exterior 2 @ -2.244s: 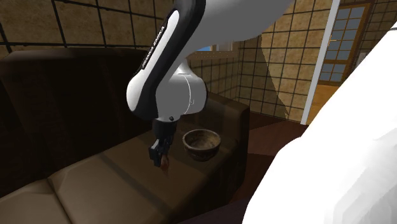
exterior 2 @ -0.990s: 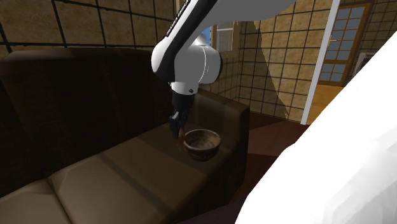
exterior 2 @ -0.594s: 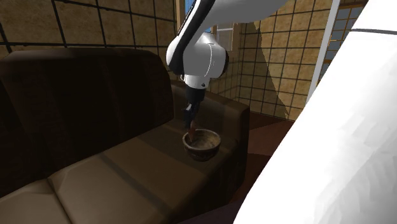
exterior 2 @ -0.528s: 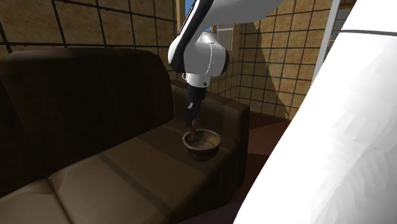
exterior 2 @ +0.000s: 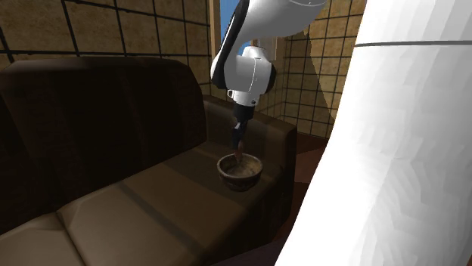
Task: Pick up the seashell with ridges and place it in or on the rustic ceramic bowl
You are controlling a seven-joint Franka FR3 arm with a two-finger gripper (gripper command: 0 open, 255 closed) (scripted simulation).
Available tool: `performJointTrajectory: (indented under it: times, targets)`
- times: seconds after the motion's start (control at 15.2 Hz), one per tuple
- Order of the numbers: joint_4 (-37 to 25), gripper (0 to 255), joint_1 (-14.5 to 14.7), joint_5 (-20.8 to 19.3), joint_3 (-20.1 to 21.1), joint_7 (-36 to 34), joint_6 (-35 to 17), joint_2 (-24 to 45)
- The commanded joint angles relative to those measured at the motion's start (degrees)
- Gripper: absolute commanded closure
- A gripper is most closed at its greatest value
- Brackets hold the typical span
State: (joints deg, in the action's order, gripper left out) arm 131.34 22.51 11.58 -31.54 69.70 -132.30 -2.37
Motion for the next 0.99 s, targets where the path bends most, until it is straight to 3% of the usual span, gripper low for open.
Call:
performJointTrajectory:
  times: [0.0,0.59,0.92]
  targets:
    - [0.35,255,0.01,1.17,-0.13,1.13,-1.3,1.25]
    - [2.33,255,-0.05,7.13,0.24,6.14,-7.24,6.72]
    - [2.34,255,-0.07,7.18,0.26,6.18,-7.29,6.77]
